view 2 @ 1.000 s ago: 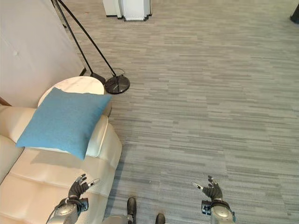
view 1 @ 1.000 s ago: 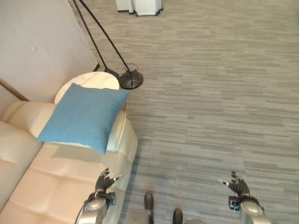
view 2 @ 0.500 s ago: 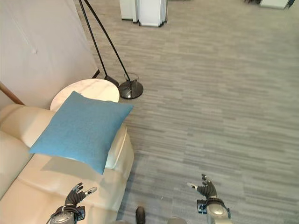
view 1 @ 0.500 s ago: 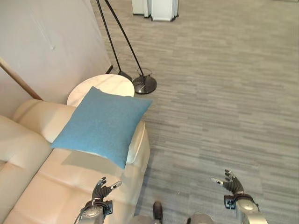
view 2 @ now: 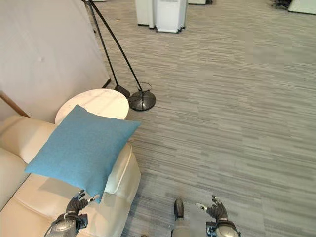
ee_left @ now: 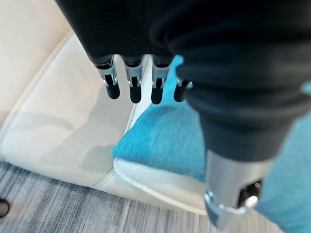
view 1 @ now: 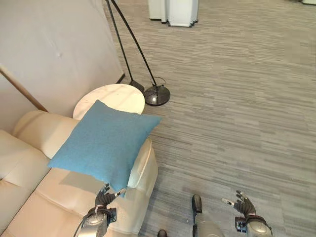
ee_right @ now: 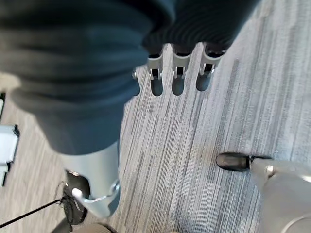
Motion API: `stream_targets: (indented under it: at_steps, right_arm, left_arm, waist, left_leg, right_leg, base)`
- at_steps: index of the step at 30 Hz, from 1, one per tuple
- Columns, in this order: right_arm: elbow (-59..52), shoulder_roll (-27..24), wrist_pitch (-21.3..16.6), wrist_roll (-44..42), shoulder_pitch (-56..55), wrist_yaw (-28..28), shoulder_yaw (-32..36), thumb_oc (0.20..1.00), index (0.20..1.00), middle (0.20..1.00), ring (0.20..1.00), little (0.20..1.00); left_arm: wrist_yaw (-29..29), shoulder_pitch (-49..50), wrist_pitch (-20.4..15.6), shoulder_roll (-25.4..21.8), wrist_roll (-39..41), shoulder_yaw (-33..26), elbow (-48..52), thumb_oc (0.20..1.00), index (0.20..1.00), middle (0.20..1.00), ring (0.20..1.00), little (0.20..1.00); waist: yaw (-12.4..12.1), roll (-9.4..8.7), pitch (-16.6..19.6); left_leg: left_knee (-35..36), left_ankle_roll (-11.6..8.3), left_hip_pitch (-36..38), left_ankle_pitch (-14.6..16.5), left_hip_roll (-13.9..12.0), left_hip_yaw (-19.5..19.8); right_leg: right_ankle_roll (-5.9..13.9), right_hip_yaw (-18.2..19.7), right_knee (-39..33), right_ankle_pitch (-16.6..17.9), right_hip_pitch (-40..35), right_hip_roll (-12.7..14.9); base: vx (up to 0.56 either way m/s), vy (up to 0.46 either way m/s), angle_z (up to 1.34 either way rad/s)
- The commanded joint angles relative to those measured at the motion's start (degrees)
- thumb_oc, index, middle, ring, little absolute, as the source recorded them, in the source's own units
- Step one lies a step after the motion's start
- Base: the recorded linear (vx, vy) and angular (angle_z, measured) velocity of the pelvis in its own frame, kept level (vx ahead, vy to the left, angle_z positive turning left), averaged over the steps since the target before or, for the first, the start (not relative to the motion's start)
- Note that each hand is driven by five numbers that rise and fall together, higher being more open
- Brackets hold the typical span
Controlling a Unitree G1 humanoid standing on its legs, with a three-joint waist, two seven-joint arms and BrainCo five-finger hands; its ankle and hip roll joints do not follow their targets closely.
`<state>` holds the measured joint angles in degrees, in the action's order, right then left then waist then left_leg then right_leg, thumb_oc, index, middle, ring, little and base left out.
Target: Pick up all the scattered cushions and arrange them neatly on the sofa.
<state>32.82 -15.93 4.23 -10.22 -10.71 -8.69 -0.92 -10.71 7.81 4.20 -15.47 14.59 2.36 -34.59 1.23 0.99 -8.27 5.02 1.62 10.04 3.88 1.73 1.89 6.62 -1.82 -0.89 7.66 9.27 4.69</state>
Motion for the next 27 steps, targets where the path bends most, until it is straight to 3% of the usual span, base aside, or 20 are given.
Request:
stream_targets:
  at_steps: [1, 3, 4, 5, 8, 11, 13, 15, 18, 20, 24, 26, 27]
  right_arm:
    - [-3.18, -2.47, -1.85, -1.71, 2.06, -0.36, 2.73, 1.0, 1.0, 1.0, 1.0, 1.0]
    - [-2.16, -3.53, -2.08, -2.65, 2.49, -0.3, 2.34, 1.0, 1.0, 1.0, 1.0, 1.0]
    - [-2.12, -3.54, -2.11, -2.66, 2.54, -0.3, 2.33, 1.0, 1.0, 1.0, 1.0, 1.0]
    - [-2.46, -3.96, -2.31, -3.46, 3.08, -0.15, 1.96, 1.0, 1.0, 1.0, 1.0, 1.0]
    - [-2.5, -4.7, -2.04, -3.3, 3.43, -0.34, 1.45, 1.0, 1.0, 1.0, 1.0, 1.0]
    - [-2.64, -4.96, -1.21, -3.02, 3.48, -0.66, 1.48, 1.0, 1.0, 1.0, 1.0, 1.0]
    - [-2.98, -4.8, -1.26, -3.13, 3.54, -0.8, 1.61, 1.0, 1.0, 1.0, 1.0, 1.0]
    - [-2.95, -4.35, -1.5, -2.61, 3.65, -0.94, 0.79, 1.0, 1.0, 1.0, 1.0, 1.0]
    - [-3.31, -4.12, -1.52, -1.15, 4.39, -1.12, -0.45, 1.0, 1.0, 1.0, 1.0, 1.0]
    - [-4.24, -3.87, -1.13, 0.04, 4.29, -0.51, -1.15, 1.0, 1.0, 1.0, 1.0, 1.0]
    - [-4.83, -2.4, -0.97, 1.91, 4.43, 0.26, -2.17, 1.0, 1.0, 1.0, 1.0, 1.0]
    - [-5.63, -1.6, -1.18, 2.5, 4.54, 0.86, -2.84, 1.0, 1.0, 1.0, 1.0, 1.0]
    - [-5.62, -1.59, -1.18, 2.5, 4.54, 0.86, -2.85, 1.0, 1.0, 1.0, 1.0, 1.0]
  left_arm:
    - [0.6, -2.12, -1.95, -2.26, -0.13, 0.16, 0.82, 1.0, 1.0, 1.0, 1.0, 1.0]
    - [0.81, -2.44, -1.93, -2.04, 1.34, 0.13, -0.22, 1.0, 1.0, 1.0, 1.0, 1.0]
    - [0.8, -2.46, -1.93, -2.04, 1.35, 0.12, -0.22, 1.0, 1.0, 1.0, 1.0, 1.0]
    - [0.36, -2.39, -2.07, -1.88, 2.73, -0.12, -0.45, 1.0, 1.0, 1.0, 1.0, 1.0]
    - [-0.02, -2.56, -1.92, -2.13, 4.0, 0.05, -0.06, 1.0, 1.0, 1.0, 1.0, 1.0]
    - [0.21, -2.41, -1.83, -2.17, 3.72, 0.48, 0.48, 1.0, 1.0, 1.0, 1.0, 1.0]
    - [0.48, -2.28, -1.6, -2.13, 3.04, 0.67, 0.1, 1.0, 1.0, 1.0, 1.0, 1.0]
    - [0.44, -1.94, -1.33, -1.84, 2.05, 0.81, -0.62, 1.0, 1.0, 1.0, 1.0, 1.0]
    - [0.17, -1.74, -0.65, -1.94, 0.81, 0.07, -1.66, 1.0, 1.0, 1.0, 1.0, 1.0]
    - [0.35, -0.64, -0.59, -1.71, 1.34, -0.75, -1.43, 1.0, 1.0, 1.0, 1.0, 1.0]
    - [-0.15, -0.3, -0.26, -1.61, 1.24, -1.4, -2.74, 1.0, 1.0, 1.0, 1.0, 1.0]
    - [-0.84, -0.29, -0.51, -1.84, 1.74, -1.67, -2.49, 1.0, 1.0, 1.0, 1.0, 1.0]
    - [-0.84, -0.28, -0.5, -1.85, 1.75, -1.68, -2.48, 1.0, 1.0, 1.0, 1.0, 1.0]
  waist:
    - [0.06, -0.04, -0.22]
    - [-0.44, -0.44, -0.55]
    - [-0.25, -0.43, -0.57]
    - [-1.08, -0.83, -1.69]
    - [-2.41, -1.51, -4.02]
    - [-2.72, -1.9, -4.21]
    - [-2.65, -2.03, -3.74]
    - [-2.5, -1.23, -2.91]
    - [-2.27, -0.9, -2.34]
    - [-2.68, -1.14, -1.15]
    - [-2.83, -2.7, 0.02]
    - [-2.55, -3.22, -0.87]
    - [-2.56, -3.28, -0.87]
  left_leg:
    - [-3.57, -1.68, 1.08, 2.81, -1.89, 0.71]
    - [-14.2, -2.85, -2.51, -0.55, -2.83, 2.46]
    - [-14.6, -2.86, -2.75, -0.38, -2.81, 2.65]
    - [-25.21, -2.64, -7.5, -3.52, -1.89, 3.47]
    - [-36.02, -1.83, -14.72, -4.02, -2.23, -0.3]
    - [-31.3, -1.66, -18.66, -0.67, -0.98, -3.02]
    - [-22.35, -1.32, -19.15, 0.84, 0.04, -5.09]
    - [-8.85, -2.15, -19.04, -5.39, 0.83, -6.94]
    - [-0.18, -3.88, -19.91, -8.65, 0.35, -13.05]
    - [-0.02, -3.01, -18.16, -8.46, 0.48, -12.82]
    - [-0.02, -1.18, -14.53, -6.45, 2.05, -12.49]
    - [-0.02, 1.01, -11.07, -3.82, 2.64, -12.22]
    - [-0.02, 1.05, -11.07, -3.79, 2.72, -12.24]
  right_leg:
    - [0.14, 1.21, 1.76, -5.58, -2.8, -2.14]
    - [-2.22, -0.77, 2.6, -8.2, -5.88, -2.92]
    - [-2.22, -0.95, 2.59, -8.21, -5.9, -2.89]
    - [-3.31, -2.18, 2.01, -9.06, -8.48, -3.06]
    - [-4.93, -5.06, 1.82, -11.36, -11.37, -3.12]
    - [-4.99, -8.79, 0.23, -12.85, -13.67, -2.22]
    - [-4.44, -11.15, -1.1, -13.49, -14.94, -2.01]
    - [-4.16, -13.88, -2.25, -14.05, -16.7, -3.07]
    - [-3.94, -15.49, -2.36, -15.76, -18.58, -4.36]
    - [-3.37, -16.23, -1.46, -17.32, -19.99, -4.18]
    - [-1.03, -17.37, 11.06, -18.5, -17.74, -0.45]
    - [1.18, -16.87, 25.66, -14.79, -12.1, 3.46]
    - [1.24, -16.82, 25.86, -14.88, -12.01, 3.58]
  base:
    - [0.39, -0.36, 0.44]
    - [0.4, -0.39, 0.59]
    - [0.26, -0.273, 0.75]
    - [0.22, -0.276, 0.72]
    - [0.2, -0.292, 0.41]
    - [0.18, -0.139, 0.74]
    - [0.24, -0.056, 0.85]
    - [0.3, -0.011, 0.99]
    - [0.29, 0.03, 0.88]
    - [0.46, 0.146, 0.39]
    - [0.38, 0.165, 0.18]
    - [0.28, 0.21, 0.01]
    - [0.19, 0.149, 0.06]
